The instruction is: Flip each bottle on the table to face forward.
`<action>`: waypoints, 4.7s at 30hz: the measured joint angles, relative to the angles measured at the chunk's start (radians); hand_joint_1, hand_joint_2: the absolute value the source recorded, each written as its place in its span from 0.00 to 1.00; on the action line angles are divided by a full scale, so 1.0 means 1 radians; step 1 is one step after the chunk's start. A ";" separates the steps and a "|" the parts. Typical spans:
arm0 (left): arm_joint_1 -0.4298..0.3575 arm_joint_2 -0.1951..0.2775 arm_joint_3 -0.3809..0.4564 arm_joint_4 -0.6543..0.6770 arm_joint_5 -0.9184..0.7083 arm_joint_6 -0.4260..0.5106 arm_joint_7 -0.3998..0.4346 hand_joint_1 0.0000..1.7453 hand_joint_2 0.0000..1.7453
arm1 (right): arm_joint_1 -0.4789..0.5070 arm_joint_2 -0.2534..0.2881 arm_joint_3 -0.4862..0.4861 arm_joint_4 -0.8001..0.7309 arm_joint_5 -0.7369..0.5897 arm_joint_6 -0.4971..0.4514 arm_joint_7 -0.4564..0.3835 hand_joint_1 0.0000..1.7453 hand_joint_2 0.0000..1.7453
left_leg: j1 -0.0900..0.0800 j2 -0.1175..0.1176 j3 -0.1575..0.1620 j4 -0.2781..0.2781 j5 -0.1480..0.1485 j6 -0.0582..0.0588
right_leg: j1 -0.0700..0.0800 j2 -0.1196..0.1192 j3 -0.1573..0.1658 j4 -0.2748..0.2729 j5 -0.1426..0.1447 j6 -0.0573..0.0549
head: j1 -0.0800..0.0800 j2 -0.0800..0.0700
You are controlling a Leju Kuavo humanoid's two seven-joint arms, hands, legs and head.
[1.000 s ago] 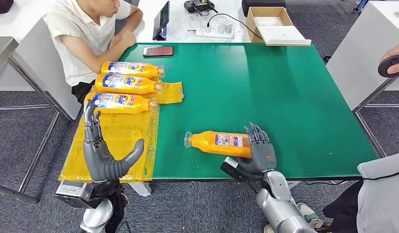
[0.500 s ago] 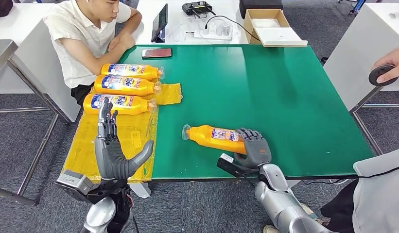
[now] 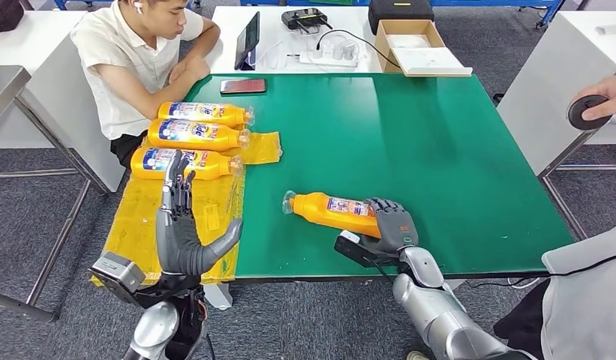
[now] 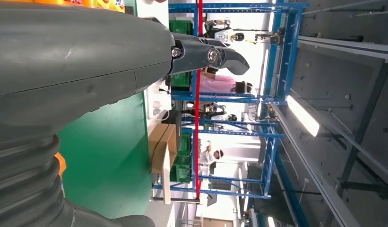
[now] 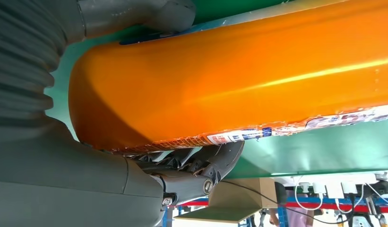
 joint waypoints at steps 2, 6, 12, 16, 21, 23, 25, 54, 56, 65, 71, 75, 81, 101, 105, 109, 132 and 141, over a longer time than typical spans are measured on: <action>-0.001 0.000 0.000 0.001 0.000 0.000 0.000 0.00 1.00 | 0.000 0.000 0.000 0.001 -0.005 0.000 -0.002 1.00 1.00 | 0.000 0.000 0.001 0.000 0.000 0.000 | 0.000 0.000 0.001 0.000 0.000 0.000 | 0.000 0.000; -0.001 0.000 0.000 0.001 0.000 0.000 0.000 0.00 1.00 | 0.000 0.000 0.000 0.002 -0.010 0.000 -0.005 1.00 1.00 | 0.000 0.000 0.001 0.000 -0.001 0.000 | 0.000 0.000 0.001 -0.001 0.000 0.000 | 0.000 0.000; -0.001 0.000 0.000 0.002 0.000 0.007 -0.004 0.00 1.00 | 0.006 0.002 -0.006 0.002 -0.072 -0.013 -0.086 1.00 1.00 | 0.000 0.000 0.001 0.000 -0.001 0.000 | 0.000 0.000 0.005 0.000 0.000 0.000 | 0.000 0.000; 0.002 -0.001 0.002 0.003 0.019 0.053 -0.012 0.00 1.00 | 0.033 0.022 -0.038 -0.005 -0.248 -0.050 -0.304 1.00 1.00 | 0.000 0.001 -0.002 0.000 0.000 0.001 | 0.000 0.001 0.010 0.000 0.001 0.001 | 0.000 0.000; 0.005 -0.015 0.023 0.029 0.127 0.138 0.057 0.00 1.00 | 0.103 0.065 -0.063 -0.085 -0.437 -0.127 -0.435 1.00 1.00 | 0.001 0.001 -0.008 0.000 0.000 0.000 | 0.001 0.001 0.005 0.001 0.001 0.001 | 0.000 0.000; 0.007 -0.019 0.028 0.048 0.149 0.154 0.074 0.00 1.00 | 0.126 0.076 -0.063 -0.124 -0.473 -0.134 -0.440 1.00 1.00 | 0.002 0.001 -0.012 0.000 0.001 0.000 | 0.001 0.001 0.001 0.001 0.001 0.001 | 0.000 0.000; 0.008 -0.022 0.032 0.063 0.157 0.159 0.077 0.00 1.00 | 0.140 0.080 -0.063 -0.149 -0.485 -0.134 -0.439 1.00 1.00 | 0.002 0.001 -0.014 0.000 0.001 0.000 | 0.001 0.001 -0.001 0.001 0.001 0.001 | 0.000 0.000; 0.033 -0.016 -0.047 0.245 0.277 -0.124 0.155 0.00 1.00 | 0.274 0.079 0.027 -0.522 -0.690 -0.135 -0.492 1.00 1.00 | 0.001 -0.002 -0.026 0.000 0.001 0.000 | 0.000 -0.001 -0.011 0.001 0.001 0.002 | 0.000 0.000; 0.033 -0.016 -0.050 0.253 0.277 -0.127 0.155 0.00 1.00 | 0.275 0.080 0.033 -0.530 -0.690 -0.135 -0.493 1.00 1.00 | 0.001 -0.002 -0.026 0.000 0.001 0.000 | 0.000 -0.001 -0.011 0.001 0.001 0.002 | 0.000 0.000; 0.029 -0.016 -0.075 0.268 0.200 -0.213 0.112 0.00 1.00 | 0.284 0.085 0.078 -0.563 -0.691 -0.074 -0.493 1.00 1.00 | 0.001 -0.002 -0.026 0.000 0.001 0.000 | 0.000 -0.001 -0.011 0.001 0.001 0.002 | 0.000 0.000; 0.025 -0.023 -0.093 0.268 0.213 -0.245 0.111 0.00 1.00 | 0.291 0.111 0.156 -0.566 -0.669 -0.031 -0.501 1.00 1.00 | 0.001 -0.002 -0.026 0.000 0.001 0.000 | 0.000 -0.001 -0.011 0.001 0.001 0.002 | 0.000 0.000; 0.017 -0.032 -0.089 0.268 0.257 -0.242 0.121 0.00 1.00 | 0.299 0.135 0.216 -0.566 -0.674 -0.012 -0.516 1.00 1.00 | 0.001 -0.002 -0.026 0.000 0.001 0.000 | 0.000 -0.001 -0.011 0.001 0.001 0.002 | 0.000 0.000; 0.017 -0.048 -0.079 0.248 0.260 -0.222 0.092 0.00 1.00 | 0.314 0.160 0.299 -0.566 -0.696 0.027 -0.517 1.00 1.00 | 0.001 -0.002 -0.026 0.000 0.001 0.000 | 0.000 -0.001 -0.011 0.001 0.000 0.002 | 0.000 0.000; 0.038 -0.051 -0.056 0.190 0.378 -0.306 0.095 1.00 1.00 | 0.300 0.187 0.376 -0.532 -0.757 0.050 -0.520 1.00 1.00 | 0.001 -0.002 -0.026 0.000 0.001 0.000 | 0.000 -0.001 -0.012 0.001 0.000 0.001 | 0.000 0.000; 0.042 -0.051 -0.050 0.183 0.379 -0.307 0.095 1.00 1.00 | 0.297 0.188 0.380 -0.529 -0.758 0.050 -0.520 1.00 1.00 | 0.001 -0.002 -0.026 0.000 0.001 0.000 | 0.000 -0.001 -0.012 0.001 0.000 0.001 | 0.000 0.000; 0.043 -0.051 -0.048 0.182 0.380 -0.307 0.095 1.00 1.00 | 0.296 0.190 0.382 -0.527 -0.758 0.050 -0.520 0.99 1.00 | 0.001 -0.002 -0.026 0.000 0.001 0.000 | 0.000 -0.001 -0.012 0.001 0.000 0.001 | 0.000 0.000; 0.040 0.015 0.008 0.200 -0.129 0.108 0.048 1.00 1.00 | 0.394 0.135 0.304 -0.605 -0.773 -0.004 -0.514 0.00 0.00 | 0.001 -0.002 -0.027 0.000 0.001 0.000 | 0.000 -0.001 -0.013 0.001 0.000 0.001 | 0.000 0.000; 0.016 0.059 0.150 0.269 -0.637 0.404 0.110 1.00 1.00 | 0.476 0.094 0.133 -0.712 -0.672 -0.220 -0.523 0.00 0.00 | 0.001 -0.002 -0.027 0.000 0.001 0.000 | 0.000 -0.001 -0.013 0.001 0.000 0.001 | 0.000 0.000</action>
